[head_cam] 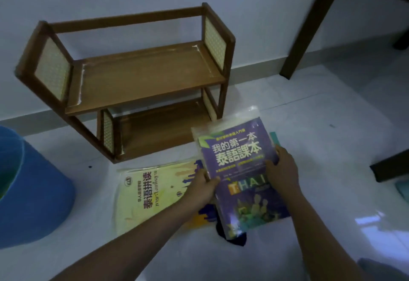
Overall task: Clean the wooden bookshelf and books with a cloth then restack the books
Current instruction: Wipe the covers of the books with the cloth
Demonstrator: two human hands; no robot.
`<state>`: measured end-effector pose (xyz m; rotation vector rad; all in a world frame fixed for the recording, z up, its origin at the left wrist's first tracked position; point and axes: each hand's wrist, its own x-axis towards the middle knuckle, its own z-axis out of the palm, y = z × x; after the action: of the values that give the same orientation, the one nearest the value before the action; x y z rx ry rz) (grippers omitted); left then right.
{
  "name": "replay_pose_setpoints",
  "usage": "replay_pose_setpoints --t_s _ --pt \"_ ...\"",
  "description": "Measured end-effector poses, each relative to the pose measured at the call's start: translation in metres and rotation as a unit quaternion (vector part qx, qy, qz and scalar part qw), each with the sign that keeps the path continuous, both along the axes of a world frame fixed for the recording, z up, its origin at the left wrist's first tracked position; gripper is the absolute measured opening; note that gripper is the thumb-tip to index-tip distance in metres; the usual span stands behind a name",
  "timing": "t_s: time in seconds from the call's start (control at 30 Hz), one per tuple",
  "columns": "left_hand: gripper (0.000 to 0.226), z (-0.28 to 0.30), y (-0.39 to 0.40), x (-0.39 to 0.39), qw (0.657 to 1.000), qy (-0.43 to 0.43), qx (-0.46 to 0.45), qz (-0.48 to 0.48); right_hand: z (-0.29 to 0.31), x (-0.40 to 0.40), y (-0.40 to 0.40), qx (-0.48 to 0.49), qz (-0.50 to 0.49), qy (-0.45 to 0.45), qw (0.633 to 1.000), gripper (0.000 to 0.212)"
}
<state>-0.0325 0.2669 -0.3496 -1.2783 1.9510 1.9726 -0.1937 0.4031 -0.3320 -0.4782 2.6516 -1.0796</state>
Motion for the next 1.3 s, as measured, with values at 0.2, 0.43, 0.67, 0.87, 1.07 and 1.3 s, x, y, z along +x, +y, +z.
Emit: replay_pose_setpoints --t_s 0.2,0.43,0.67,0.87,1.07,1.3 --pt "0.015 -0.020 0.022 -0.041 0.981 0.006 0.191 0.022 -0.025 -0.044 0.008 0.166 0.010 -0.057 0.984 0.046" --pt "0.019 -0.027 0.021 -0.032 0.970 0.026 0.243 -0.011 -0.052 -0.055 0.004 0.165 0.022 -0.101 0.981 0.057" --pt "0.058 -0.015 -0.028 0.059 0.990 0.070 -0.118 -0.021 -0.056 0.035 -0.011 0.261 0.135 0.172 0.940 0.083" --pt "0.118 -0.047 -0.080 0.174 0.924 -0.167 -0.337 -0.065 -0.084 0.127 0.015 0.295 0.353 0.156 0.874 0.082" --pt "0.143 -0.077 -0.087 0.222 0.898 -0.241 -0.330 -0.163 -0.081 0.114 0.002 0.241 0.293 0.140 0.915 0.043" --pt "0.145 -0.083 -0.088 0.222 0.863 -0.261 -0.380 -0.208 -0.072 0.131 -0.074 0.090 0.186 0.116 0.972 0.043"
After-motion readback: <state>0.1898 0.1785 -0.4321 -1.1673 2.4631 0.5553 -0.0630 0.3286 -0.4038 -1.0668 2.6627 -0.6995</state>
